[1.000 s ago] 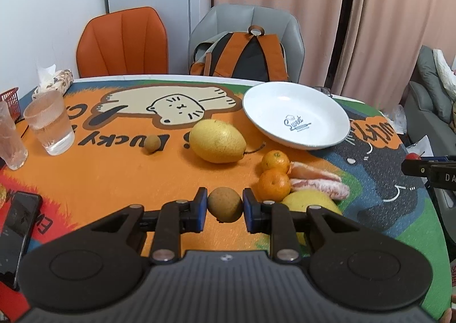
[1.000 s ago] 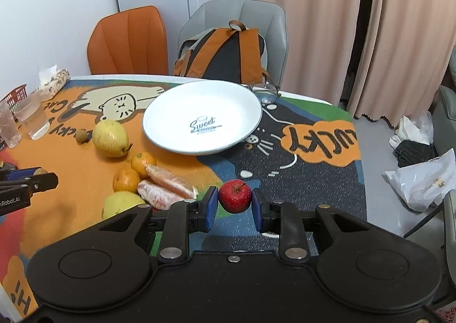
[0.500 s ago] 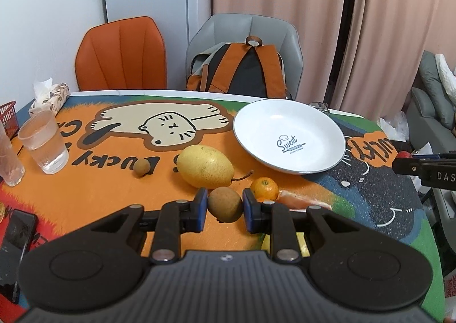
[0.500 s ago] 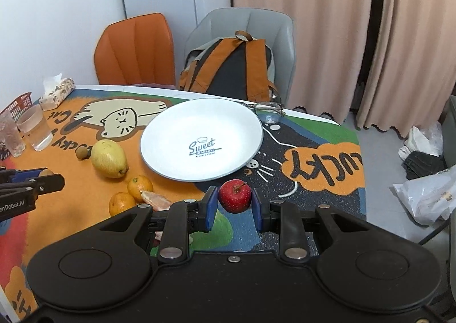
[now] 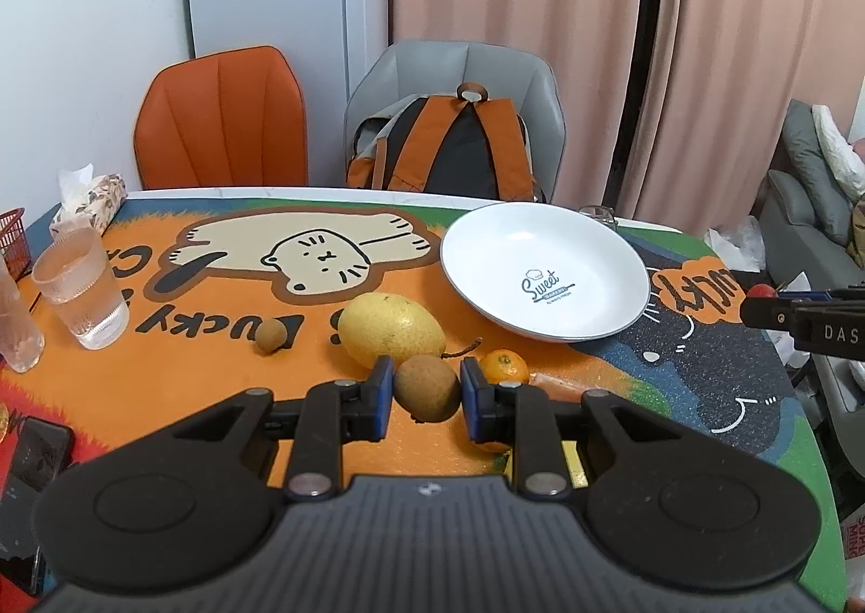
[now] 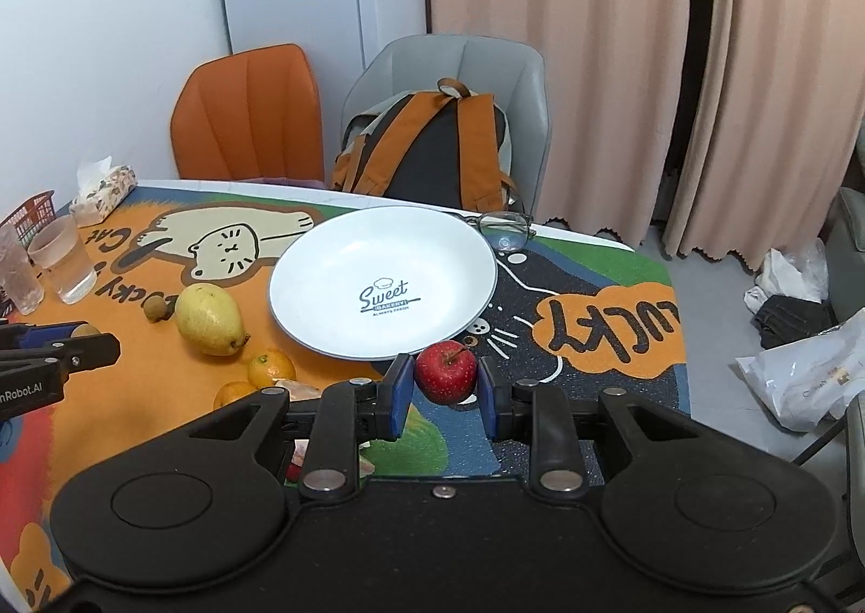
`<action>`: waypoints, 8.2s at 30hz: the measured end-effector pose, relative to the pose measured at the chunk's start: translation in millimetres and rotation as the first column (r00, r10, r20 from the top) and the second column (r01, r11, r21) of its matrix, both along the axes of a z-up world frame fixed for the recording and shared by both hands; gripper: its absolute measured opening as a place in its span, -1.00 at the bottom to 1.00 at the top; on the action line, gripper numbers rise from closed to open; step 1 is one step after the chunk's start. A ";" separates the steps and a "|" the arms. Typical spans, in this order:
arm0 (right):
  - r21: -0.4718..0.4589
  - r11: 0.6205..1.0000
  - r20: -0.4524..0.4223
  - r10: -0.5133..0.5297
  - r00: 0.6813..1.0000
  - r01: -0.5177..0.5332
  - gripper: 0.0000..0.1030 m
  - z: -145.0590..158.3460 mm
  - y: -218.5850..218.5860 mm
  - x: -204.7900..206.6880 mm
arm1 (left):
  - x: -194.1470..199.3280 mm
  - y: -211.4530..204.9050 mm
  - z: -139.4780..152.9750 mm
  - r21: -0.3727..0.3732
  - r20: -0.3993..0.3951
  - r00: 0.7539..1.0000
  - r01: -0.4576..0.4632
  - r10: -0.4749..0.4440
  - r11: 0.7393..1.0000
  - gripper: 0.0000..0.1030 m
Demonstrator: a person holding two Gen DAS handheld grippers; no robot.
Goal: Organize fruits
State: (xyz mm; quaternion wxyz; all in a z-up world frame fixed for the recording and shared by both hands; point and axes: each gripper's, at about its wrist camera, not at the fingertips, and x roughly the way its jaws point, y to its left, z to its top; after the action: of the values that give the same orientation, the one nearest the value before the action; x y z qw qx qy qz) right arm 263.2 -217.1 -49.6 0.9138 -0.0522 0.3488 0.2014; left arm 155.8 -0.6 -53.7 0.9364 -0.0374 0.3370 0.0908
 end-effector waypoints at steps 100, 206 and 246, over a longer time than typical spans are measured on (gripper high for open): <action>-0.067 0.978 -0.170 0.183 0.968 -0.197 -0.47 -74.2 54.8 159.2 | 191.6 -16.3 -85.0 -0.091 -0.199 0.974 0.096 -0.112 0.991 -0.51; 0.060 0.892 -0.146 0.451 0.880 -0.447 0.29 -71.7 77.0 -39.9 | 80.4 16.3 -85.8 -0.247 -0.172 0.948 0.223 -0.269 0.943 0.01; 0.069 0.896 -0.181 0.444 0.877 -0.439 0.18 -76.4 53.3 -35.6 | 73.3 8.7 -94.9 -0.127 -0.205 0.887 0.396 -0.414 0.910 0.04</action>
State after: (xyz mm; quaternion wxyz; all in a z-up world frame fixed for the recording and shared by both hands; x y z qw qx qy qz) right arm 227.6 -163.7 -125.9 0.8064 -0.0987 0.4115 0.4131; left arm 229.1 8.0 -148.5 0.8875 0.0061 0.4458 -0.1168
